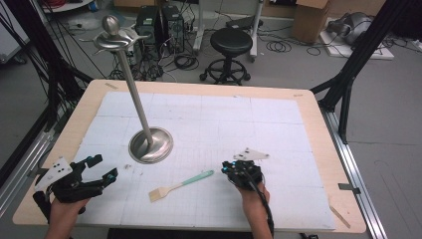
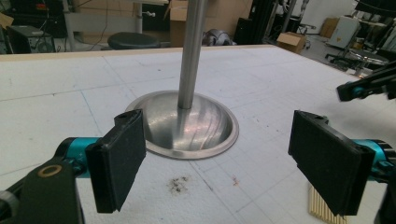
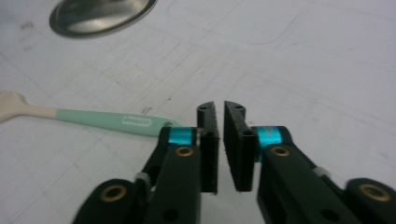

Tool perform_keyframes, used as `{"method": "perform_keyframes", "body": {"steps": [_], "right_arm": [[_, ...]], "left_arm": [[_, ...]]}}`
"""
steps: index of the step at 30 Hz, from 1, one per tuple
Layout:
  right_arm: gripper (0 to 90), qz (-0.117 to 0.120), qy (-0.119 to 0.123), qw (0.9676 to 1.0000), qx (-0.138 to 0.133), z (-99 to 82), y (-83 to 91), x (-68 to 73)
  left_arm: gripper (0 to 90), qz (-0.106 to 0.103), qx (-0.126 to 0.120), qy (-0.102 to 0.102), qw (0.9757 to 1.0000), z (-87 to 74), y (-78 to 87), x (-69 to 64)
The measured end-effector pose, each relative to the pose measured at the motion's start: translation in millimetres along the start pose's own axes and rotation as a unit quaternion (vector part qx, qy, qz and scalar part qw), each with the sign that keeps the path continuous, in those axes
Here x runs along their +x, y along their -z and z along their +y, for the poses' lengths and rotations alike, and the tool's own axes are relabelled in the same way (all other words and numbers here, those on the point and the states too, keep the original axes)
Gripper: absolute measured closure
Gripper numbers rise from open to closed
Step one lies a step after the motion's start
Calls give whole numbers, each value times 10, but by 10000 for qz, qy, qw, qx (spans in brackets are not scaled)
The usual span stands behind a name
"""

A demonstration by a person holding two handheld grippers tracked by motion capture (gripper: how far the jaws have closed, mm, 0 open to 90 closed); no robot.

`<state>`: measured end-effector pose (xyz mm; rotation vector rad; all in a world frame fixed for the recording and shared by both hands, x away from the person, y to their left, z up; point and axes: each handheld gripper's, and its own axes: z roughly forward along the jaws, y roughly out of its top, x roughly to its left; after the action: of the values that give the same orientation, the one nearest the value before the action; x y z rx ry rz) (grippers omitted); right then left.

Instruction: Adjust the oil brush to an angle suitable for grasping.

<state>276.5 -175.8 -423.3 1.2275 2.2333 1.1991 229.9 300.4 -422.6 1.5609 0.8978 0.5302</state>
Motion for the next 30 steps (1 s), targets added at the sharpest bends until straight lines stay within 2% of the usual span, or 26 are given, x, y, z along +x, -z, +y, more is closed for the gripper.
{"method": "perform_keyframes", "body": {"steps": [3, 5, 7, 11, 14, 15, 16, 20, 22, 25, 27, 30], "right_arm": [[763, -159, -264, 9989, -357, -92, 300, -133], [680, -316, -388, 9974, -524, -120, 491, -221], [589, -517, -406, 9953, -709, -138, 683, -281], [394, -946, -446, 9888, -1065, -287, 1017, -381], [217, -1188, -555, 9844, -1176, -433, 1182, -453], [186, -1299, -582, 9817, -1266, -480, 1229, -473], [180, -1338, -635, 9796, -1358, -522, 1279, -489], [172, -1481, -716, 9708, -1745, -628, 1476, -502], [170, -1497, -713, 9683, -1869, -678, 1539, -478], [168, -1548, -689, 9674, -1880, -707, 1571, -459], [167, -1621, -744, 9658, -1883, -714, 1565, -460], [167, -1618, -778, 9666, -1831, -718, 1543, -468]], "left_arm": [[194, -25, 14, -12, 10000, 0, -14, -11], [194, -32, 16, -9, 10000, -1, -22, -16], [194, -59, 12, -17, 10000, 1, -19, -30], [210, -175, -54, -11, 9998, 7, -18, -57], [190, 0, -69, 7, 10000, 0, -17, -61], [186, 16, -75, 41, 10000, -3, -17, -54], [186, 12, -88, 96, 9999, -6, -20, -52], [186, -33, -36, 66, 10000, -2, -28, -69], [189, -81, -28, 33, 10000, 3, -43, -76], [193, -142, 13, 50, 9999, -2, -74, -67], [193, -164, 37, 62, 9998, -11, -88, -55], [193, -209, 58, 45, 9998, -10, -100, -48]]}}
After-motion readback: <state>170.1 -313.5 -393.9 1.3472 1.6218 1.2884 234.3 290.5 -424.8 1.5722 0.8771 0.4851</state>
